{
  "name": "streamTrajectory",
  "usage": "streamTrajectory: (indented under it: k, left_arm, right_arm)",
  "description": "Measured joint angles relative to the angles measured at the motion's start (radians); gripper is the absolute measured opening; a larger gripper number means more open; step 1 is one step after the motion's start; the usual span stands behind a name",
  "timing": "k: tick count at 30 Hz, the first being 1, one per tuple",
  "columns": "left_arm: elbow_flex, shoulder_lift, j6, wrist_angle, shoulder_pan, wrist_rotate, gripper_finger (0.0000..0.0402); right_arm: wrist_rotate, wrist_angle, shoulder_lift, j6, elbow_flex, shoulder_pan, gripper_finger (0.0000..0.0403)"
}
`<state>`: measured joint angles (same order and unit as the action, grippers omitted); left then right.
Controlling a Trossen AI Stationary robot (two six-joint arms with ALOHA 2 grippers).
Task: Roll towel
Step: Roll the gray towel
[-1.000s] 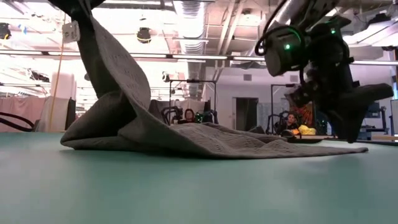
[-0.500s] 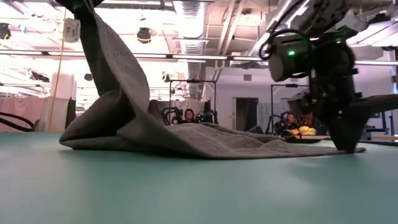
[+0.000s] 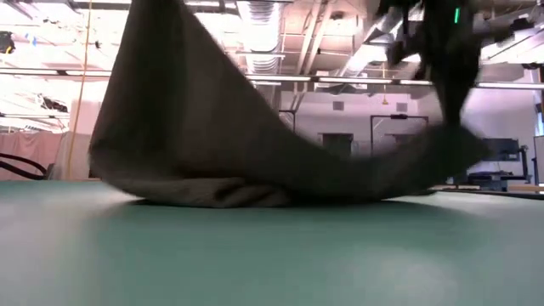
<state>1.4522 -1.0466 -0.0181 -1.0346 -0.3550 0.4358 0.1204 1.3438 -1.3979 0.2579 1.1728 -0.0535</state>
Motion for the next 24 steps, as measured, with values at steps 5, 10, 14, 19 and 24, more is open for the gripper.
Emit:
streamTrajectory:
  k: [5, 10, 14, 19, 24]
  left_arm:
    - [0.149, 0.0, 0.03, 0.0, -0.021, -0.005, 0.0]
    - [0.27, 0.0, 0.07, 0.005, -0.061, -0.009, 0.0]
    - [0.347, 0.0, 0.113, 0.031, -0.117, -0.013, 0.0]
    - [0.412, -0.001, 0.21, 0.133, -0.186, -0.064, 0.0]
    - [0.493, -0.03, 0.3, 0.195, -0.249, -0.159, 0.0]
  right_arm:
    - [0.087, 0.089, 0.184, 0.225, 0.231, -0.086, 0.0003]
    - [0.227, 0.069, 0.299, 0.355, 0.449, -0.265, 0.0003]
    - [0.364, -0.011, 0.335, 0.339, 0.566, -0.439, 0.0003]
    - [0.375, -0.178, 0.336, 0.163, 0.643, -0.583, 0.0003]
    - [0.374, -0.321, 0.317, -0.012, 0.686, -0.698, 0.0003]
